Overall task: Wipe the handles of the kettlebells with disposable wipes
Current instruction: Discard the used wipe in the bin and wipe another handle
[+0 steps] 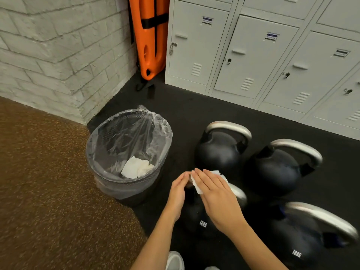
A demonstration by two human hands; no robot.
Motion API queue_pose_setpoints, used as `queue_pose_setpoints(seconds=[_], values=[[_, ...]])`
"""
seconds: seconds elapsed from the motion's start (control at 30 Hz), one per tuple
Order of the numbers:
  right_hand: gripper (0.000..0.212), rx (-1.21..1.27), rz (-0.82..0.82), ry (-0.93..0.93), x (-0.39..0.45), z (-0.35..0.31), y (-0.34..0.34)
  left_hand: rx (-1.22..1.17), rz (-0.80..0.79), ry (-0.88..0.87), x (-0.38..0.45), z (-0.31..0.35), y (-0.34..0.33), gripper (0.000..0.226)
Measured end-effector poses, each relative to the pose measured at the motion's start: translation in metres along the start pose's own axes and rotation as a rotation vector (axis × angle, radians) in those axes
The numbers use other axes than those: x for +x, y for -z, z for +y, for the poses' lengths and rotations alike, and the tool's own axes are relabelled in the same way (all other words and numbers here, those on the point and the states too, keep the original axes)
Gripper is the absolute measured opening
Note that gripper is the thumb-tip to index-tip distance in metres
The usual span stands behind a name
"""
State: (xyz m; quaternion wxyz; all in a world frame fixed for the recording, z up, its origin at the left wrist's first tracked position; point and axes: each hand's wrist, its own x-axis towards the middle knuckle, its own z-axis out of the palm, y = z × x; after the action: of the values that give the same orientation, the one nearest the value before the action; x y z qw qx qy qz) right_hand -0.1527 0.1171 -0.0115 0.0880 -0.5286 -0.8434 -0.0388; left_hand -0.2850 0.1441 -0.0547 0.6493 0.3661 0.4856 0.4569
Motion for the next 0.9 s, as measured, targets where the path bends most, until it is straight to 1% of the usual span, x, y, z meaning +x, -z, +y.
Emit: queue_pose_setpoints(seconds=[0.07, 0.17, 0.23, 0.27, 0.37, 0.5, 0.57, 0.67, 0.73, 0.8, 0.9], values=[[0.062, 0.022, -0.034, -0.044, 0.008, -0.008, -0.004, -0.025, 0.013, 0.024, 0.003, -0.003, 0.0, 0.03], [0.068, -0.012, -0.066, 0.007, 0.004, -0.013, -0.006, -0.005, 0.015, 0.032, 0.004, -0.004, 0.003, 0.031], [0.062, -0.032, -0.062, 0.052, -0.008, -0.006, -0.003, 0.014, 0.007, 0.024, 0.005, -0.005, 0.006, 0.034], [0.06, -0.021, -0.061, 0.045, -0.015, -0.002, -0.001, 0.015, 0.003, 0.019, 0.005, -0.005, 0.006, 0.035], [0.059, 0.071, -0.068, -0.041, -0.024, 0.005, 0.008, 0.012, 0.01, 0.004, 0.003, -0.002, 0.004, 0.037], [0.051, 0.105, -0.027, -0.106, -0.002, -0.005, 0.008, 0.02, 0.01, 0.013, 0.002, -0.002, 0.003, 0.037], [0.047, 0.083, -0.055, -0.075, 0.008, -0.011, 0.006, 0.004, -0.005, 0.02, 0.002, 0.0, 0.002, 0.036], [0.06, 0.001, -0.09, 0.026, -0.002, -0.009, 0.005, 0.01, 0.001, 0.033, 0.003, -0.001, 0.002, 0.035], [0.058, -0.032, -0.062, 0.071, -0.017, -0.002, 0.006, 0.024, 0.014, 0.031, 0.002, -0.002, 0.002, 0.036], [0.06, -0.064, -0.06, 0.064, -0.026, 0.002, 0.006, 0.015, 0.029, 0.025, 0.001, -0.001, 0.002, 0.037], [0.058, -0.073, -0.089, 0.034, -0.018, -0.001, 0.002, 0.025, 0.034, 0.026, 0.001, 0.0, 0.001, 0.037]])
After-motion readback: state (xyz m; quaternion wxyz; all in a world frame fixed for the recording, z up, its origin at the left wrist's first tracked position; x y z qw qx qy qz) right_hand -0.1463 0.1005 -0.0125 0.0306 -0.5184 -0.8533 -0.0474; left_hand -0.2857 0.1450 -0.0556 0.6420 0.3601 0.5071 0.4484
